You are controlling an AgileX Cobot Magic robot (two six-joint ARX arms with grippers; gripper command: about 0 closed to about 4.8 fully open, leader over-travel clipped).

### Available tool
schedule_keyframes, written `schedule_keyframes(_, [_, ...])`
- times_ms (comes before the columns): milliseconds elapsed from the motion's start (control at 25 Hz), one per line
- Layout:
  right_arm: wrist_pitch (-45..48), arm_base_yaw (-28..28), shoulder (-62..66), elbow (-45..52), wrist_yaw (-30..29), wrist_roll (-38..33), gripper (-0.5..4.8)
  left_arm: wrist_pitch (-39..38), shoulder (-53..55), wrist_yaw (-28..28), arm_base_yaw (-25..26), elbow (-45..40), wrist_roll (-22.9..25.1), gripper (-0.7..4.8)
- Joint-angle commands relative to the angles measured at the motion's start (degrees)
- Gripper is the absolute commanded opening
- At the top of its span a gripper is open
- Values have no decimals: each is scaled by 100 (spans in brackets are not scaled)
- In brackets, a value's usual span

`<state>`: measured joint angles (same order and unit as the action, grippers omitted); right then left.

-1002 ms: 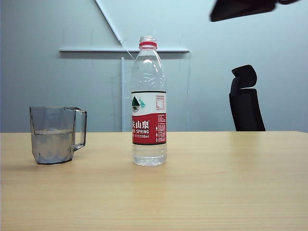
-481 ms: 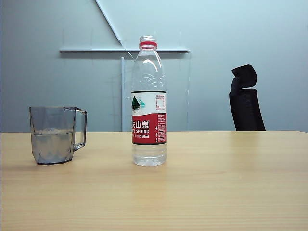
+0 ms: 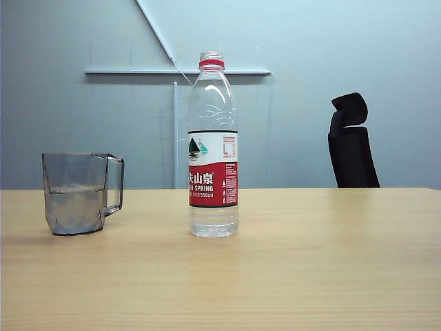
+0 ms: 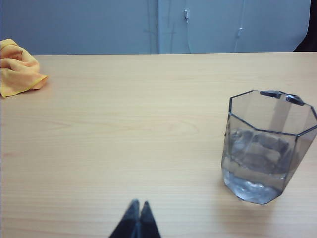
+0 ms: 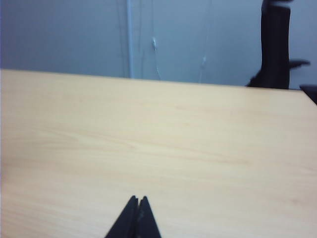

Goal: Pick up the mineral water bottle on the table and pour water into the mug until it's half full.

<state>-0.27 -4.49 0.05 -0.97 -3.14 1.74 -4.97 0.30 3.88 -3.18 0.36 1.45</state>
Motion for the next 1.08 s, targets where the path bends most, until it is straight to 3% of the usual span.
schedule_keyframes(40, [-48, 87, -11, -26, -22, -20, -7, 76, 4, -7, -4, 15, -17, -2])
schedule_keyframes(321, [-85, 505, -11, 26, -68, -31, -7, 76, 4, -9, -4, 15, -17, -2])
schedule_keyframes(441, [-94, 647, -11, 28, -37, -354, -7, 76, 4, -7, -4, 15, -17, -2])
schedule_keyframes(1082, [-122, 632, -11, 92, 35, -481, -6, 76, 4, -7, -4, 15, -17, -2])
